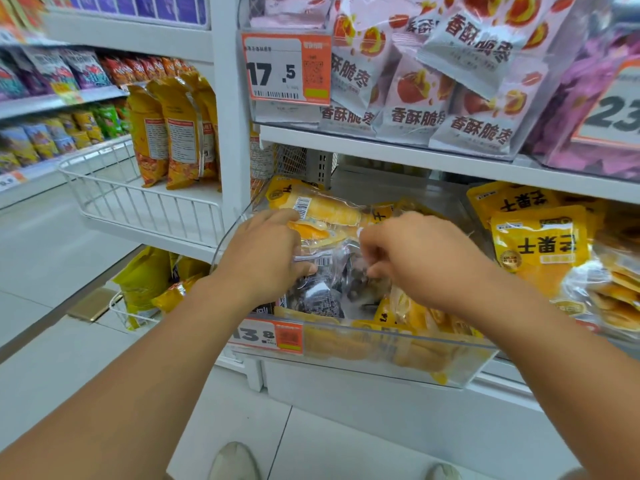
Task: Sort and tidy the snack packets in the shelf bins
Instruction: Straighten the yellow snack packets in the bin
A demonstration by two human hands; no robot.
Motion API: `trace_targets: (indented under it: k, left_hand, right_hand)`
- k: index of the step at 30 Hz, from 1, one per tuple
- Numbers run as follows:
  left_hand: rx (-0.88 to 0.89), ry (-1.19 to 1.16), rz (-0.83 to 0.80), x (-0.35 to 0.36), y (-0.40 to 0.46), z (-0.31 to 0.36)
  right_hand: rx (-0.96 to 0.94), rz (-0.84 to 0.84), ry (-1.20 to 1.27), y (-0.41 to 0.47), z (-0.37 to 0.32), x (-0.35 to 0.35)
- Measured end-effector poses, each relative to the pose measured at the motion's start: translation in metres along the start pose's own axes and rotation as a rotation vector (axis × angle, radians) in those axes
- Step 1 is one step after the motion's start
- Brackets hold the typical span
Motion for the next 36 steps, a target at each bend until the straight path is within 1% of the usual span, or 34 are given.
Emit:
trace_targets:
  k: [2,4,5,6,9,11,14,16,19,24,25,27,30,31,32,33,36]
  left_hand:
    - [0.005,-0.022,0.034,-0.001,-0.001,0.002]
    - [0.019,-0.046,0.060,0.000,-0.001,0.005]
    - [0.031,-0.062,0.067,0.000,0.000,0.007]
    - [0.044,-0.087,0.076,0.001,0.001,0.008]
    - [0.080,-0.152,0.087,0.001,0.004,0.004]
    - [0.107,-0.162,0.043,0.004,0.004,-0.003]
    - [0.162,-0.195,-0.025,0.010,0.002,-0.013]
    - [0.188,-0.218,-0.028,0.011,0.001,-0.013]
    - [0.194,-0.215,0.009,0.010,0.003,-0.007]
    - [0.147,-0.192,-0.009,0.013,0.007,-0.006]
    - [0.132,-0.178,-0.016,0.012,0.006,-0.009]
    - [0.127,-0.194,0.005,0.006,-0.002,-0.010]
    - [0.178,-0.339,0.133,-0.015,-0.021,-0.007]
    - [0.194,-0.377,0.166,-0.021,-0.027,-0.005]
    - [0.201,-0.406,0.164,-0.025,-0.032,-0.005]
    - [0.195,-0.429,0.117,-0.027,-0.036,-0.004]
    - [0.146,-0.412,-0.162,-0.016,-0.042,0.001]
  right_hand:
    - [0.012,0.110,0.035,-0.006,0.009,-0.017]
    - [-0.015,0.230,0.181,-0.012,0.015,-0.032]
    - [-0.040,0.270,0.262,-0.014,0.015,-0.035]
    - [-0.059,0.276,0.318,-0.013,0.013,-0.034]
    - [-0.073,0.158,0.313,-0.001,-0.005,-0.009]
    - [-0.084,0.084,0.294,0.009,-0.022,0.015]
    - [-0.146,0.053,0.254,0.022,-0.046,0.036]
    - [-0.182,0.034,0.255,0.029,-0.056,0.043]
    - [-0.214,-0.016,0.364,0.034,-0.058,0.043]
    - [-0.177,0.037,0.625,0.008,-0.021,0.022]
    - [-0.170,0.005,0.648,0.003,-0.014,0.021]
    - [-0.185,-0.143,0.648,-0.002,-0.011,0.029]
    - [-0.245,-0.371,0.528,-0.001,-0.022,0.048]
    - [-0.249,-0.422,0.495,0.000,-0.023,0.051]
    - [-0.244,-0.457,0.479,0.000,-0.022,0.051]
    - [-0.235,-0.479,0.475,0.001,-0.020,0.049]
    - [-0.230,-0.480,0.500,0.005,-0.017,0.045]
Point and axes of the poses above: each hand's wrist, its own y-axis towards the middle knuckle, its own x-axis out of the palm, z = x × y, the point moved 4 cm from there along y, towards the middle knuckle, and after that the axes turned 7 degrees about -z, right-handed, at the moved point
